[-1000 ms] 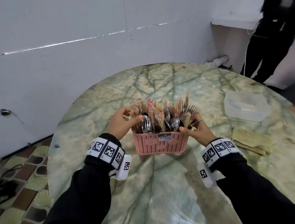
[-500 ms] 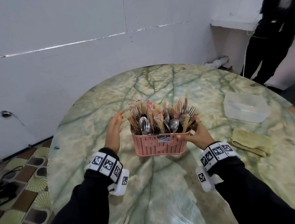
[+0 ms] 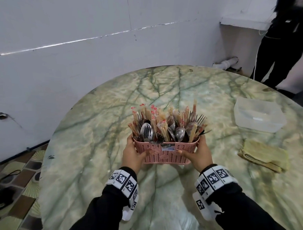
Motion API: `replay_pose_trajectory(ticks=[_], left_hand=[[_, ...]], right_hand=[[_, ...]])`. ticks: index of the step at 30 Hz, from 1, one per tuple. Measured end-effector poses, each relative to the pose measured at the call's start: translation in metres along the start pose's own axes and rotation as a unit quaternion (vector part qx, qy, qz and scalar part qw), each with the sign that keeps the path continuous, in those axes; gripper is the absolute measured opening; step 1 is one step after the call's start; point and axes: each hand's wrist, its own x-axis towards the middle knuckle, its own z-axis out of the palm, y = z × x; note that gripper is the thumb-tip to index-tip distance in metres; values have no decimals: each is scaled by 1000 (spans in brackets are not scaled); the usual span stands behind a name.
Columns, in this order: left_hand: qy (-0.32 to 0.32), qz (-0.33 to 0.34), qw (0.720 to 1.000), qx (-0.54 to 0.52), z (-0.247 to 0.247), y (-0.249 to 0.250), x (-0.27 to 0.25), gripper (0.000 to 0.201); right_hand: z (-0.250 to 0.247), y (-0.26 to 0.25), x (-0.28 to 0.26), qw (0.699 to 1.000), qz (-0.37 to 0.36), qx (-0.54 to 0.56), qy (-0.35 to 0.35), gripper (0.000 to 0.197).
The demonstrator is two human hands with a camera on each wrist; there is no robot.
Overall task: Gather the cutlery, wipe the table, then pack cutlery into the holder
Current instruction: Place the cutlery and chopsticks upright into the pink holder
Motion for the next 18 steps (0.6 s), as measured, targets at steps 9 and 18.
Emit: replay_pose_trajectory(ticks=[9, 18], left_hand=[[-16, -1, 1000, 22, 38, 16, 84, 58], [-16, -1, 999, 48, 62, 18, 141, 57]], right_hand=[[-12, -4, 87, 999, 6, -31, 5, 65], [-15, -5, 137, 999, 24, -42, 13, 61]])
